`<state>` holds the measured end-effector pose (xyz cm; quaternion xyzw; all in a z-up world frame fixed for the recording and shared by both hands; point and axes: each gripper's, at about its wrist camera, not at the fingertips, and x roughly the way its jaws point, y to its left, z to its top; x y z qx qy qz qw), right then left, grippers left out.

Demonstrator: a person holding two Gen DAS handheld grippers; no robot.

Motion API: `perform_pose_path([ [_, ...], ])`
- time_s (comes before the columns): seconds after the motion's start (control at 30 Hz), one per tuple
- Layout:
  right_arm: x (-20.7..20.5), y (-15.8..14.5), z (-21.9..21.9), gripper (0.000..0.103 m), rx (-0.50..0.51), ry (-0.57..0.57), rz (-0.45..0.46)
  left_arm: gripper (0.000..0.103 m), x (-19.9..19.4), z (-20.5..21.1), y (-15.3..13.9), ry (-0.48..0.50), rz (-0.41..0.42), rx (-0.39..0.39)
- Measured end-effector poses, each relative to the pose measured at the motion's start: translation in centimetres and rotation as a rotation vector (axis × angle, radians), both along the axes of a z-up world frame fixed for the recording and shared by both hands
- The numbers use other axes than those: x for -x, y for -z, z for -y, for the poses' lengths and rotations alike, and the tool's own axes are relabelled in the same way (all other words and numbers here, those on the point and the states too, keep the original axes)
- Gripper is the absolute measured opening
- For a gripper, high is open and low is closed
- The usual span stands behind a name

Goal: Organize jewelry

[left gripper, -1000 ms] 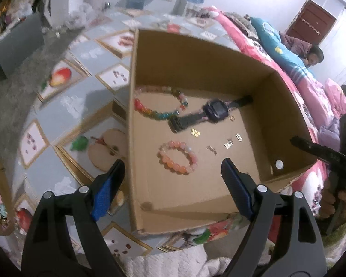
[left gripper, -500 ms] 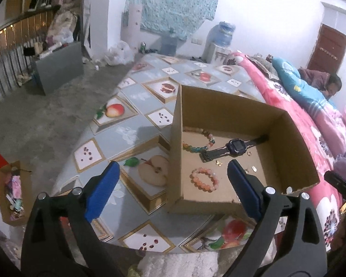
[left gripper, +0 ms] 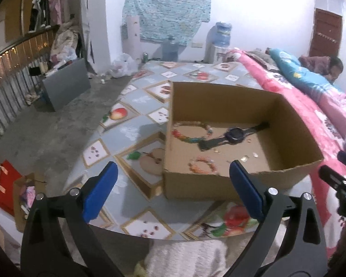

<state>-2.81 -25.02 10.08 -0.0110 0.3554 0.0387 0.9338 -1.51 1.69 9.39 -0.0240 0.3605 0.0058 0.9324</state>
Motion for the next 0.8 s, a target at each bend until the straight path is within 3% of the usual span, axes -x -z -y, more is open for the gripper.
perform_pose_path([
  [0.27, 0.5, 0.2, -0.6, 0.096, 0.014, 0.027, 0.016, 0.094, 0.4, 2.3, 1.5, 0.048, -0.054, -0.018],
  [0.43, 0.7, 0.7, -0.1, 0.096, -0.073, 0.037, 0.009, 0.094, 0.5, 3.1, 1.9, 0.050, -0.065, -0.034],
  [0.63, -0.7, 3.0, 0.2, 0.097, -0.085, 0.043, -0.143, 0.094, -0.5, 3.6, 3.8, 0.048, -0.162, -0.008],
  [0.8, -1.8, 5.1, 0.6, 0.096, -0.120, 0.041, -0.269, 0.094, -1.3, 4.5, 5.2, 0.024, -0.231, -0.037],
])
